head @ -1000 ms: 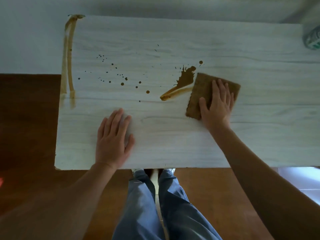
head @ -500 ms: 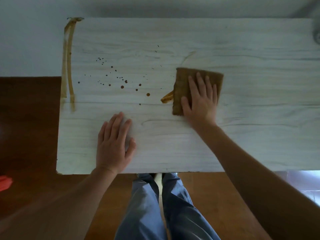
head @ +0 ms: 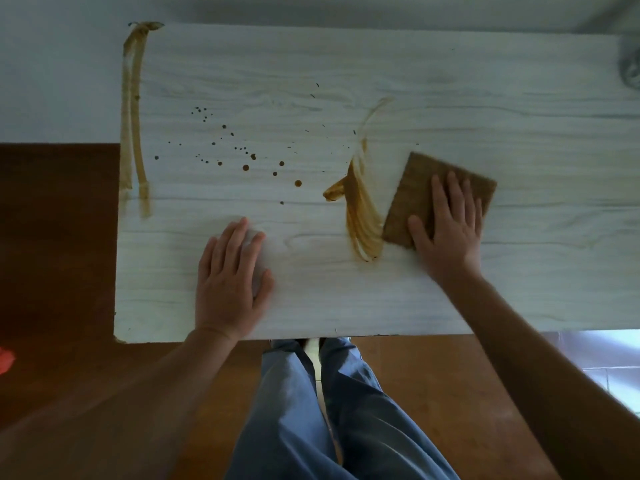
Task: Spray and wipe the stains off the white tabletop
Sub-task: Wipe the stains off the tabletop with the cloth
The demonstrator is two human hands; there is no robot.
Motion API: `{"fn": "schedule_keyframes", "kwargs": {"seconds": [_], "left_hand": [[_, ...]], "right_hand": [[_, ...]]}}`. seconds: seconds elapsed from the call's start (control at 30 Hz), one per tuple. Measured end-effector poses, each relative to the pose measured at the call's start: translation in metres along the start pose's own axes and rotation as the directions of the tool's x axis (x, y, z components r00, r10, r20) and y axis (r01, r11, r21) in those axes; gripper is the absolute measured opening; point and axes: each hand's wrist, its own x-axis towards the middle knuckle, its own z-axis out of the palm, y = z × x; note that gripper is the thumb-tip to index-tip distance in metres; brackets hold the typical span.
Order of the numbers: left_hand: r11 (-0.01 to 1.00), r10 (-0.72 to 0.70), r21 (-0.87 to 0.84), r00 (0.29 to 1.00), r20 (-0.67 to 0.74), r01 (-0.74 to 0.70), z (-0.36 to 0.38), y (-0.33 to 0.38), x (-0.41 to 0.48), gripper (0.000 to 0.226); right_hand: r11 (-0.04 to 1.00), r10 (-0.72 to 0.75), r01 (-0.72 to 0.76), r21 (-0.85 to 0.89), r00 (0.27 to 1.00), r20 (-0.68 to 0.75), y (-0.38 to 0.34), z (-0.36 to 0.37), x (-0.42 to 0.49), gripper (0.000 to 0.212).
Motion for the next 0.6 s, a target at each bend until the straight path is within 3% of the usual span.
{"fn": "schedule_keyframes", "kwargs": {"seconds": [0.17, 0.3, 0.43, 0.6], "left_hand": [[1.000, 0.017, 0.009, 1.000, -0.025, -0.016, 0.002, -0.001, -0.001, 0.060], [1.000, 0.011, 0.020, 1.000, -0.012, -0.011, 0.001, 0.000, -0.001, 0.060], [0.999, 0.021, 0.026, 0.999, -0.024, -0.021, 0.003, 0.000, 0.000, 0.060], [0.999, 0.029, 0.037, 0.998, -0.059, -0.027, 0.004, 0.000, -0.001, 0.059]], "right_hand": [[1.000, 0.011, -0.012, -0.019, 0.999, -0.043, -0.038, -0.010, 0.109, 0.073], [1.000, -0.011, 0.011, -0.005, 0.999, -0.048, -0.091, -0.006, 0.139, 0.072], [0.971, -0.236, 0.237, -0.016, 0.971, 0.030, -0.145, 0.009, 0.115, 0.071], [0.831, -0.546, 0.556, -0.019, 0.821, 0.167, -0.200, 0.036, 0.060, 0.071]]}}
